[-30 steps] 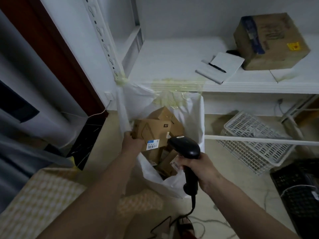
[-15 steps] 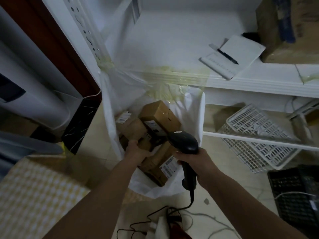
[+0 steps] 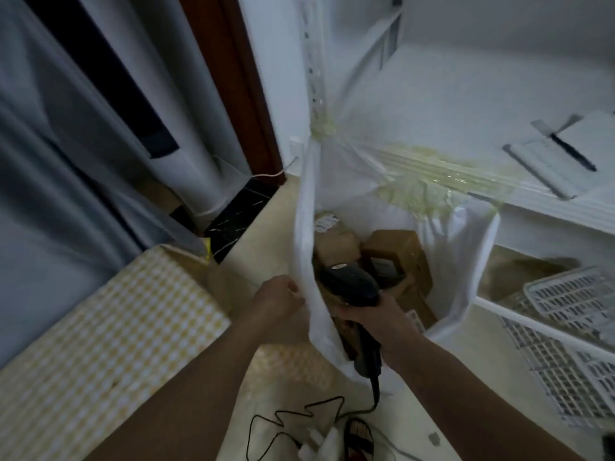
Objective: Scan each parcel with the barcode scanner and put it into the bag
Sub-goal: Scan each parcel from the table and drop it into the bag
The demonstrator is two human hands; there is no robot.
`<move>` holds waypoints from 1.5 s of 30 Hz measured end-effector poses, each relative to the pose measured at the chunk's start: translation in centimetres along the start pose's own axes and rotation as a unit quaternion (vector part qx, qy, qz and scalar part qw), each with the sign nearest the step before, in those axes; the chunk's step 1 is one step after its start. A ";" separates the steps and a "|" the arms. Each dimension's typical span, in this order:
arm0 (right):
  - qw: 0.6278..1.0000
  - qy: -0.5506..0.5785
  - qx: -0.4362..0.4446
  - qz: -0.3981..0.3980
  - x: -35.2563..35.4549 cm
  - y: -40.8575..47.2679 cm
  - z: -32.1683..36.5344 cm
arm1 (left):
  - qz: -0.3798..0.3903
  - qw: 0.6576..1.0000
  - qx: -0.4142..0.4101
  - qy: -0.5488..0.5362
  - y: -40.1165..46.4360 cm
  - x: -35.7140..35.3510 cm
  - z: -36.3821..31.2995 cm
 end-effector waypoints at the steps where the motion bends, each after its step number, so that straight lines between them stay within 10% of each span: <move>1: 1.000 -0.006 0.001 0.021 -1.6 -0.2 0.1 | -0.010 1.000 0.011 0.004 -0.6 1.0 1.6; 25: 0.884 -0.276 0.018 0.377 -43.7 -30.2 -18.4 | -0.149 0.900 0.381 -0.149 -45.3 3.5 57.1; 45: 0.818 -0.334 0.007 0.468 -59.7 -39.7 -29.5 | -0.177 0.821 0.485 -0.244 -59.6 -1.4 72.5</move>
Point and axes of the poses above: each hand's wrist, its own y-axis towards the middle knuckle, its own x-axis out of the back of the hand, z = x × y, the point moved 6 cm from there along y, towards the middle knuckle, and after that the axes turned 5 degrees about x, right-handed, at the moved point
